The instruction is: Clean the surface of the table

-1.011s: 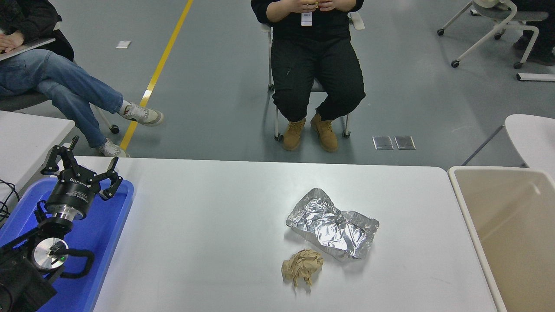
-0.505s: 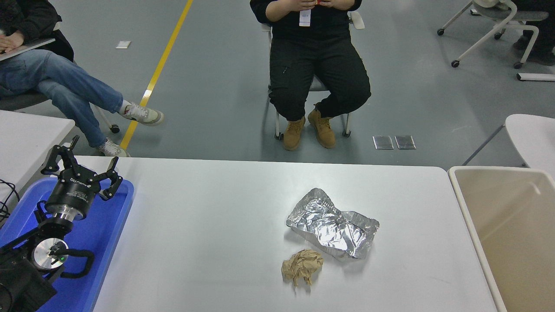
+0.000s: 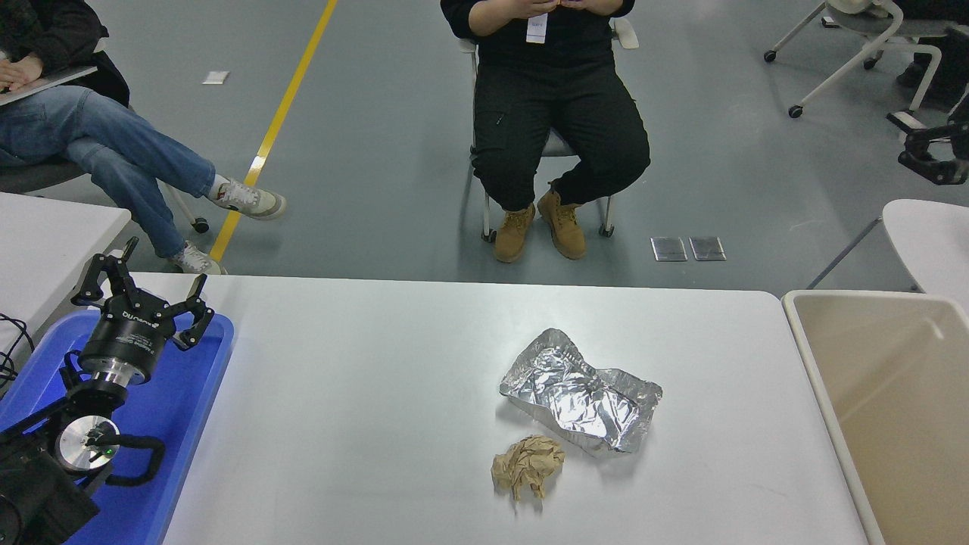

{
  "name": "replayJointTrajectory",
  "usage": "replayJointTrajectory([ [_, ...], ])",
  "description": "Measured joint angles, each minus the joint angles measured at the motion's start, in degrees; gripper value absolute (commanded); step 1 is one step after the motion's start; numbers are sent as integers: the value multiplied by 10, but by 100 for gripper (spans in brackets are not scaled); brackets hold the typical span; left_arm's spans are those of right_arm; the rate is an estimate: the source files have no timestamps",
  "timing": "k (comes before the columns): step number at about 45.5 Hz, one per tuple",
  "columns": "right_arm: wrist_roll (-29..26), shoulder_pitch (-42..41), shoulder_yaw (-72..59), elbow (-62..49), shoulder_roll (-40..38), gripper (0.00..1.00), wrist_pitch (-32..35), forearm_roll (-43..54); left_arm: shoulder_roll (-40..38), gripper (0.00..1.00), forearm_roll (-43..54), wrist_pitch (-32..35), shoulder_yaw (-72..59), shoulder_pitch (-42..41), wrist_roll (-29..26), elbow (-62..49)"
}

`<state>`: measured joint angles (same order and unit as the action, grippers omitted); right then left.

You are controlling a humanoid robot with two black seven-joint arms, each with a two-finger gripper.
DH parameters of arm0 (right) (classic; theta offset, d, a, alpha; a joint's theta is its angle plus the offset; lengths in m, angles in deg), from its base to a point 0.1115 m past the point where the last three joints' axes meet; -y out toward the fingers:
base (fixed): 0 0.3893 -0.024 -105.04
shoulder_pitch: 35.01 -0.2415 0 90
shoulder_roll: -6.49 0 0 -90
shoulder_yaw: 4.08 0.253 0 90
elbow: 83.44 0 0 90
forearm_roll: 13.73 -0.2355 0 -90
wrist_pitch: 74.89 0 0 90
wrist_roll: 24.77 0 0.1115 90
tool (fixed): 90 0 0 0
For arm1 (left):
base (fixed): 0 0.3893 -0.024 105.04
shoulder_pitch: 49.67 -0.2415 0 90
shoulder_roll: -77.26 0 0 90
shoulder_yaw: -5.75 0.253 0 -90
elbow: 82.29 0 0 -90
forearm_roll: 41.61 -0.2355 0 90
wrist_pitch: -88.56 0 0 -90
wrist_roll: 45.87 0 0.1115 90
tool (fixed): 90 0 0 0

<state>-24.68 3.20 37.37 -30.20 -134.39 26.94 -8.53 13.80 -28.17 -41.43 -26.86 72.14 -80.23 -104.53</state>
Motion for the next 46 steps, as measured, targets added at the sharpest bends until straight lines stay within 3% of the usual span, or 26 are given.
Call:
replayJointTrajectory([
  [25, 8, 93, 119, -3, 120, 99, -55, -2, 0, 100, 0, 0, 0, 0, 0, 0],
  [46, 122, 178, 163, -27, 206, 99, -59, 20, 0, 100, 0, 0, 0, 0, 0, 0],
])
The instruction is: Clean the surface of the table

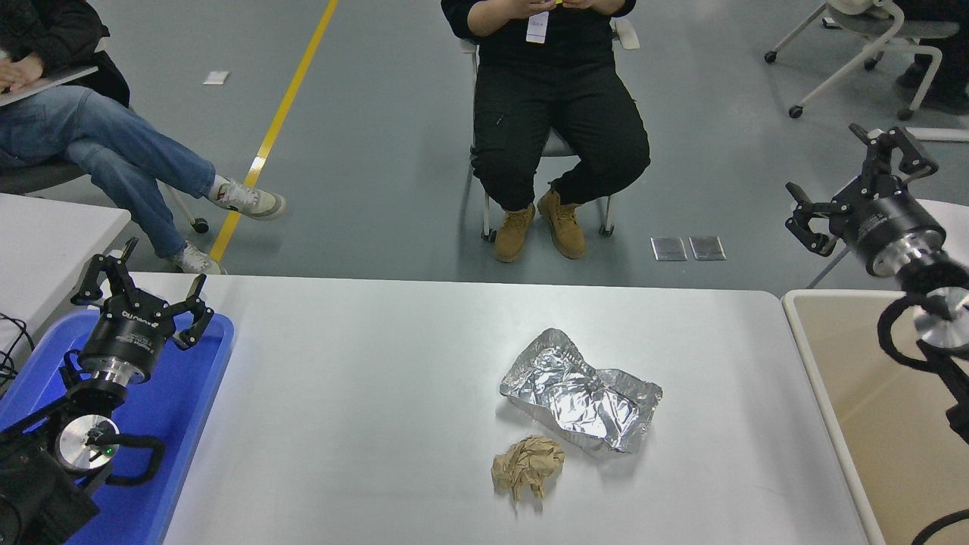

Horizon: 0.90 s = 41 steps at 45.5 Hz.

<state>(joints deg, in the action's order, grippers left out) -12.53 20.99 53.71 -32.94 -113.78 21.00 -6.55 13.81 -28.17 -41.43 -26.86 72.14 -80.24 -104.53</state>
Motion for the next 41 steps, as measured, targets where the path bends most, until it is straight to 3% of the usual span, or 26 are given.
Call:
replayJointTrajectory([
  [17, 62, 23, 9, -5, 17, 99, 1, 46, 0, 100, 0, 0, 0, 0, 0, 0],
  [41, 74, 15, -12, -29, -4, 99, 1, 54, 0, 100, 0, 0, 0, 0, 0, 0],
])
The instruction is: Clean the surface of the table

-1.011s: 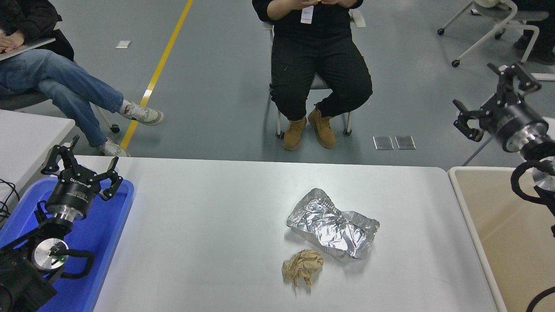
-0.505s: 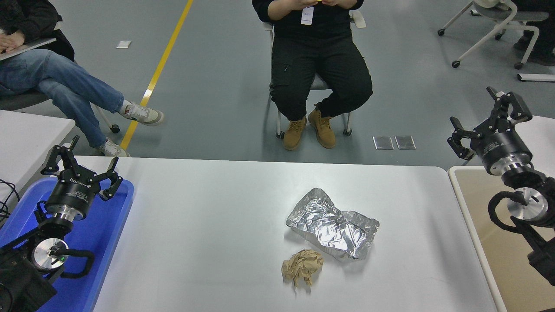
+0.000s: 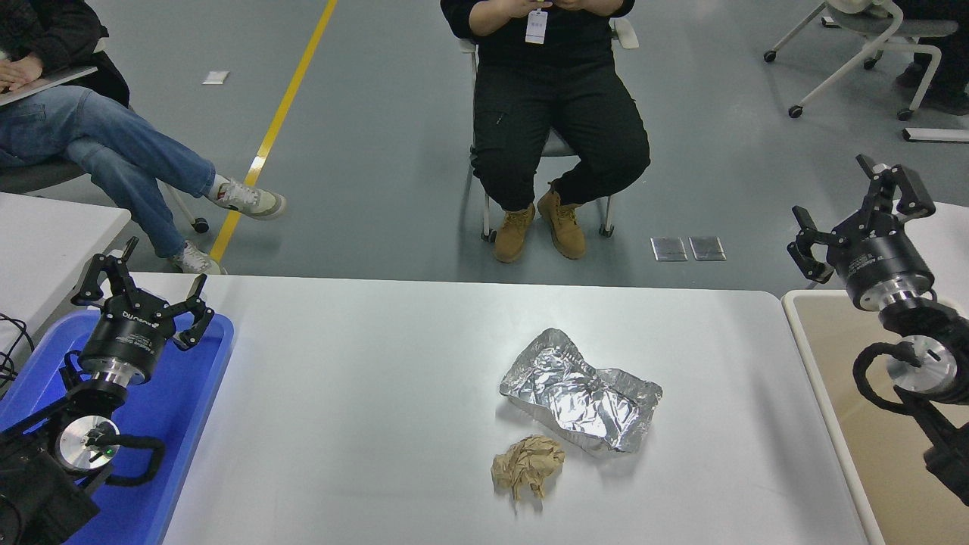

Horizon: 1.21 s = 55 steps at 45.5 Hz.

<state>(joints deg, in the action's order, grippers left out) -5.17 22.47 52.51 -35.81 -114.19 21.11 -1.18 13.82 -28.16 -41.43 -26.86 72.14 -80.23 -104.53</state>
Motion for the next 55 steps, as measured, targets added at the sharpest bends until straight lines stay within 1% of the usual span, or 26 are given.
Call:
replayJointTrajectory([
  [9, 0, -58, -101, -26, -50, 99, 0, -5, 0, 100, 0, 0, 0, 0, 0, 0],
  [20, -1, -175, -318, -43, -133, 99, 3, -8, 0, 100, 0, 0, 0, 0, 0, 0],
  [27, -1, -234, -418, -47, -159, 99, 9, -8, 0, 100, 0, 0, 0, 0, 0, 0],
  [34, -1, -279, -482, -47, -177, 99, 29, 3, 0, 100, 0, 0, 0, 0, 0, 0],
  [39, -1, -312, -512, -43, -185, 99, 49, 38, 0, 100, 0, 0, 0, 0, 0, 0],
  [47, 0, -364, -540, -33, -191, 99, 94, 133, 0, 100, 0, 0, 0, 0, 0, 0],
  [55, 1, -408, -559, -20, -188, 99, 122, 223, 0, 100, 0, 0, 0, 0, 0, 0],
])
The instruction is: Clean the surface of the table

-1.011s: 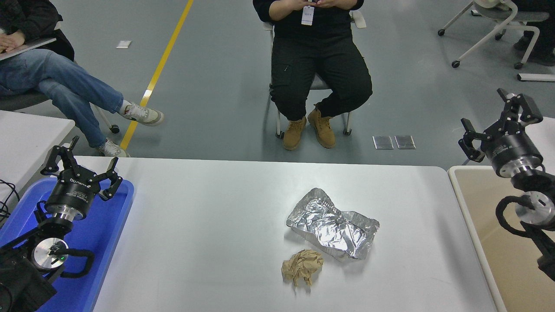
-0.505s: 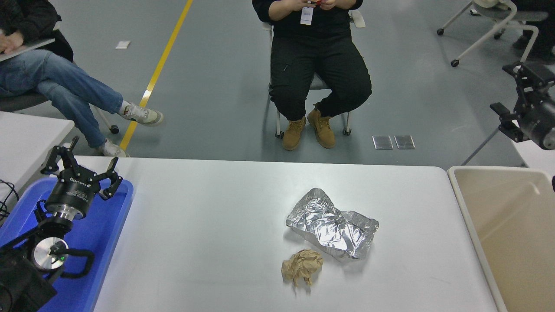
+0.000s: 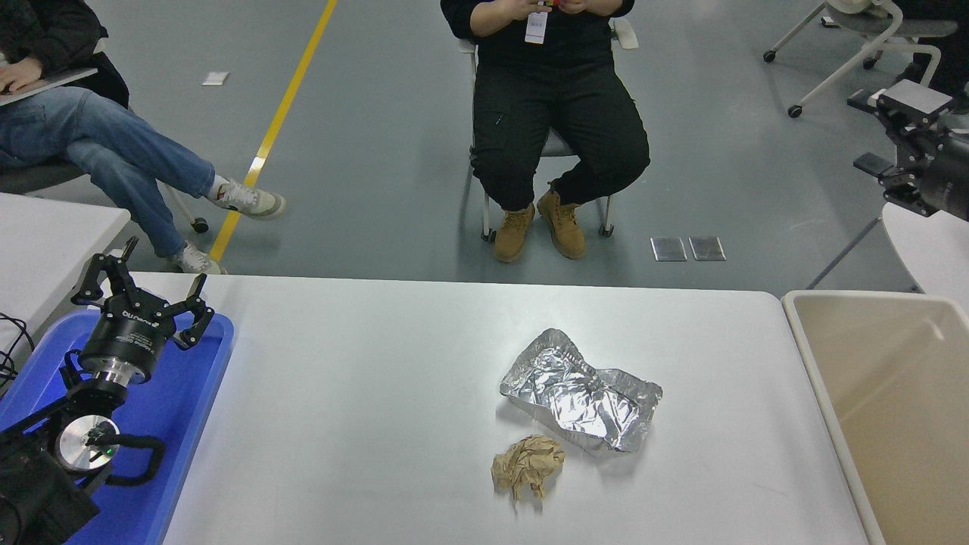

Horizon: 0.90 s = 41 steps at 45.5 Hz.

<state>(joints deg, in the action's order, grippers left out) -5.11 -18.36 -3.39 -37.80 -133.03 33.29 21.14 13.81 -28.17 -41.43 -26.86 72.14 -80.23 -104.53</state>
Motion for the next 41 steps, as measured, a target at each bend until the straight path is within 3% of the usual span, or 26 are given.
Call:
replayJointTrajectory([
  [28, 10, -92, -126, 40, 151, 99, 24, 305, 0, 100, 0, 0, 0, 0, 0, 0],
  [41, 30, -105, -180, 92, 194, 99, 24, 388, 0, 100, 0, 0, 0, 0, 0, 0],
])
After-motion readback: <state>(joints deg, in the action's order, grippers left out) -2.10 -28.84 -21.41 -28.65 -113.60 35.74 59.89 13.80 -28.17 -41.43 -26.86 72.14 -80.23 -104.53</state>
